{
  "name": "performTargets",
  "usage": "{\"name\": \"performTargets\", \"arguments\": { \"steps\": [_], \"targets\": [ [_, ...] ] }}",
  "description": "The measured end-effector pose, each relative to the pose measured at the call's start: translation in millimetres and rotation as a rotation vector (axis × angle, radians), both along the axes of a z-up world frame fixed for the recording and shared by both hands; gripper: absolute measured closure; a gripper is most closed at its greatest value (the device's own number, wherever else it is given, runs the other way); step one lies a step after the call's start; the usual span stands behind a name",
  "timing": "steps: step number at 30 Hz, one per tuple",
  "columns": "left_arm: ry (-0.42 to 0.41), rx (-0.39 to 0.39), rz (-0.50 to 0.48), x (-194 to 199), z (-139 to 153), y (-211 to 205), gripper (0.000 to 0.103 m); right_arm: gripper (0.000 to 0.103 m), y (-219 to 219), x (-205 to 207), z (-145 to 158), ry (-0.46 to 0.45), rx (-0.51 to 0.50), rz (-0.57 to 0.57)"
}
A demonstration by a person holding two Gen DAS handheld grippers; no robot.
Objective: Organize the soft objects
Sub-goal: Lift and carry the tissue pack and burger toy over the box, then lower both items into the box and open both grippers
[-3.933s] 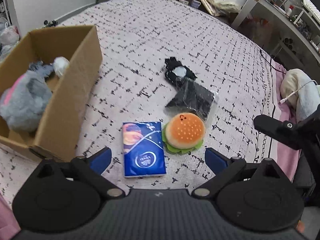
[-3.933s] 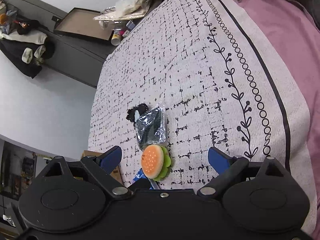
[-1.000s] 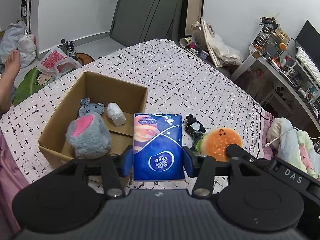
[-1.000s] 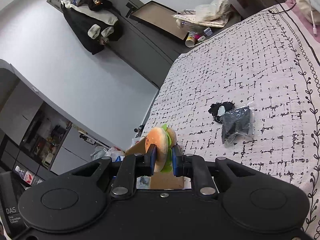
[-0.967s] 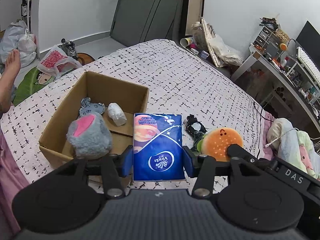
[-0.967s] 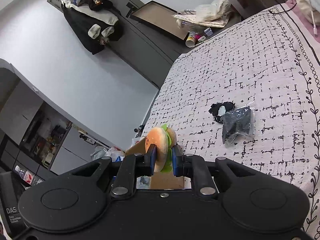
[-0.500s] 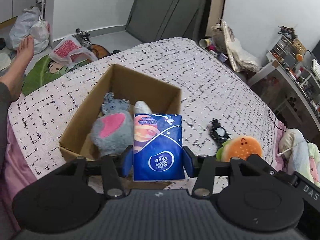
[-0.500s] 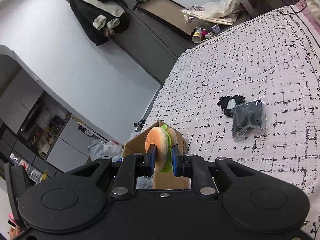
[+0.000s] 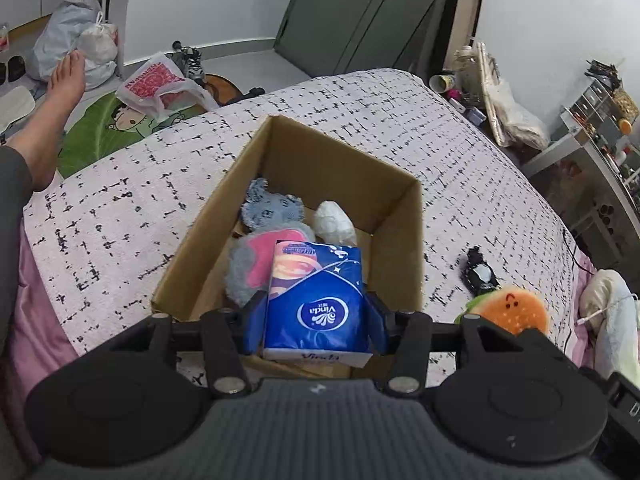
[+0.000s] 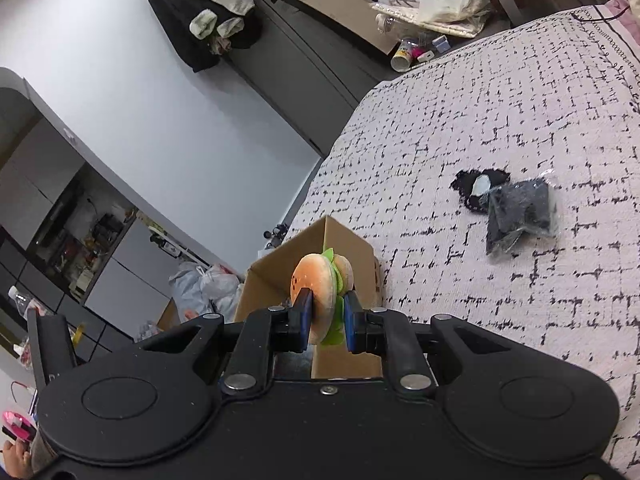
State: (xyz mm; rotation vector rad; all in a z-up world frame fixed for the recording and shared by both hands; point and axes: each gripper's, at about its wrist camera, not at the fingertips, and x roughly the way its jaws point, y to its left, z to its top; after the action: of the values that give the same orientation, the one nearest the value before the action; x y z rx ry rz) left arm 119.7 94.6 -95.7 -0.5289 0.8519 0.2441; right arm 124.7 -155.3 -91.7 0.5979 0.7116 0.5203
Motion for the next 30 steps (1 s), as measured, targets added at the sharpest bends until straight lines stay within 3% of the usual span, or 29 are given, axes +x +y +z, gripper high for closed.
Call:
{"name": "performTargets", "arguments": {
  "steps": [16, 18, 22, 24, 30],
  "targets": [
    [0.005, -0.001, 0.006, -0.1, -3.0, 19.1, 0.049, 0.086, 40.9, 0.6, -4.7, 0.001, -0.007, 0.074],
    [0.007, 0.004, 0.008, -0.7, -2.2, 20.5, 0.048, 0.079, 47.8, 0.0, -5.6, 0.009, -0.022, 0.087],
    [0.023, 0.015, 0.025, -0.1, 1.1, 22.3, 0.044, 0.073, 47.9, -3.3, -3.4, -0.003, -0.047, 0.088],
    [0.026, 0.032, 0.03, -0.8, 4.5, 21.0, 0.041, 0.061, 40.5, -3.9, 0.9, -0.011, -0.036, 0.07],
    [0.025, 0.079, 0.017, -2.1, 15.9, 5.7, 0.029, 0.051, 20.6, -2.2, 7.2, -0.02, -0.012, 0.019]
  ]
}}
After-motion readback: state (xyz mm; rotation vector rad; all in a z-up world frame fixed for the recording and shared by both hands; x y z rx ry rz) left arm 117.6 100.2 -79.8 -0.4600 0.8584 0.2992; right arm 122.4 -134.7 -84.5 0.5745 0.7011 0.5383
